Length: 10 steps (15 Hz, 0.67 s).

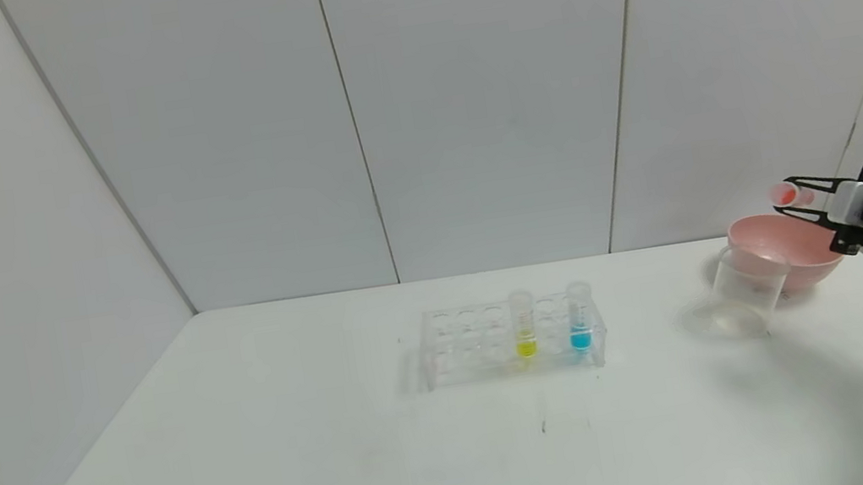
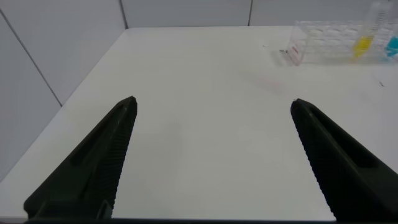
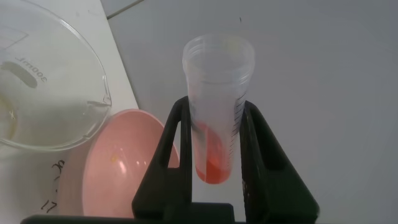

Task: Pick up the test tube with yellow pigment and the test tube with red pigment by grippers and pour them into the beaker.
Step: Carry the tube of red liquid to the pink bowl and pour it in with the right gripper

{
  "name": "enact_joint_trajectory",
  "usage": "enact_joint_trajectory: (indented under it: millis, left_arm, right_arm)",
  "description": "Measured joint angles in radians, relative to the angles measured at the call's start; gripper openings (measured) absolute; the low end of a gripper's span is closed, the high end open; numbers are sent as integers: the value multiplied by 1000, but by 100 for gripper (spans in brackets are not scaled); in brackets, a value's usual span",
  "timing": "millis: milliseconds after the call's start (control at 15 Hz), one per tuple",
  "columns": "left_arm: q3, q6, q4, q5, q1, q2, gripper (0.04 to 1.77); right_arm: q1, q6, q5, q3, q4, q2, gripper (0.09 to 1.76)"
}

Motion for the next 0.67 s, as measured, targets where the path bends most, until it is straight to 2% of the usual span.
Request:
enact_joint_trajectory:
  millis: [400, 667]
  left_arm:
    - [0, 0, 0, 0, 0, 0, 176]
    - [0, 0, 0, 0, 0, 0, 176]
  right_arm:
    - [-20, -185, -1, 21, -17, 3, 51]
    - [-16, -199, -2, 53, -48, 4, 51]
